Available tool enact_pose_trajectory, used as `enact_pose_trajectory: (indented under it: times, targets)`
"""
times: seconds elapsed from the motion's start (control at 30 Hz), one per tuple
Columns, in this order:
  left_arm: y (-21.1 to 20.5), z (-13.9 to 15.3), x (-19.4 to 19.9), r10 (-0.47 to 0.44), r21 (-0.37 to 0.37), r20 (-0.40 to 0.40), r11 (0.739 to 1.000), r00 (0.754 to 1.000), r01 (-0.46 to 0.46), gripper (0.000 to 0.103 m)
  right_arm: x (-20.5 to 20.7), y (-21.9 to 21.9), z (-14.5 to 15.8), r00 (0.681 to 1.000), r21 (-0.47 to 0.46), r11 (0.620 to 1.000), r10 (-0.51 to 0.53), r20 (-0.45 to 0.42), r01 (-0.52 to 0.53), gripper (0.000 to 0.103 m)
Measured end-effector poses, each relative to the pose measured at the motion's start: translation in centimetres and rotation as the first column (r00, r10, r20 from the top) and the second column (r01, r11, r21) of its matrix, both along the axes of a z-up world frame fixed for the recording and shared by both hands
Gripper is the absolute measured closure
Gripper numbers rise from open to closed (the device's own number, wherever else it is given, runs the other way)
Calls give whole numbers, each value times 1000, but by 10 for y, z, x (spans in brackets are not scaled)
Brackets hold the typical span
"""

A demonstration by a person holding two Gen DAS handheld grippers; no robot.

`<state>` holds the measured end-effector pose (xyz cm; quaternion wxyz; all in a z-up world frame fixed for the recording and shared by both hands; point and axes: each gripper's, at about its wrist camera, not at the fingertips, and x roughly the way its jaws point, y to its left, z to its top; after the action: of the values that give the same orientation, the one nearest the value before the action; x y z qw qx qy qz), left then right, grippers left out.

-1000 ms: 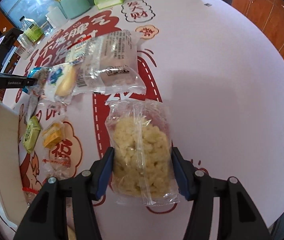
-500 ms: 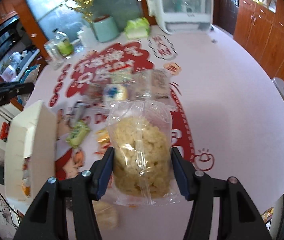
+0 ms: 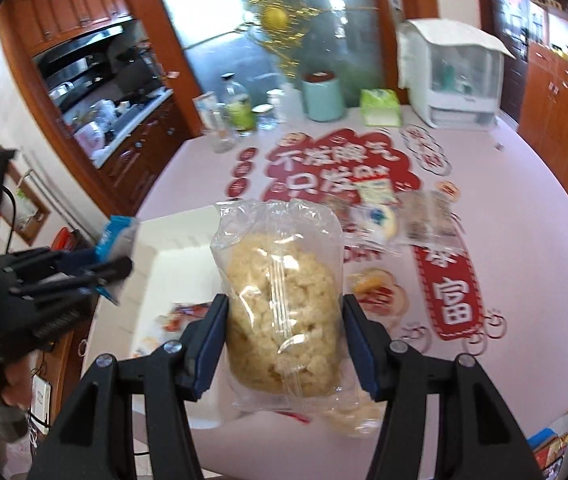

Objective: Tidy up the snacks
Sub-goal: 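Lower both held snacks into the white tray and open both tools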

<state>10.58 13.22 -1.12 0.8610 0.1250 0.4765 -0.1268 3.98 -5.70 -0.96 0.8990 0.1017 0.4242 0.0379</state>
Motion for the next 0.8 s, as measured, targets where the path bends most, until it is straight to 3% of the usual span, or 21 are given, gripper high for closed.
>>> enact_pose_trajectory:
  times: [0.33,0.8]
  targets:
    - [45,-20,-27,82,-1,7,997,997,-82,76,0,74,7,996,-14,996,89,19,-89,47]
    - [77,-39,-50,159,-33,-23,987,987,-160,76,-6,111,-6,989,6,990,141,-46,-141,47]
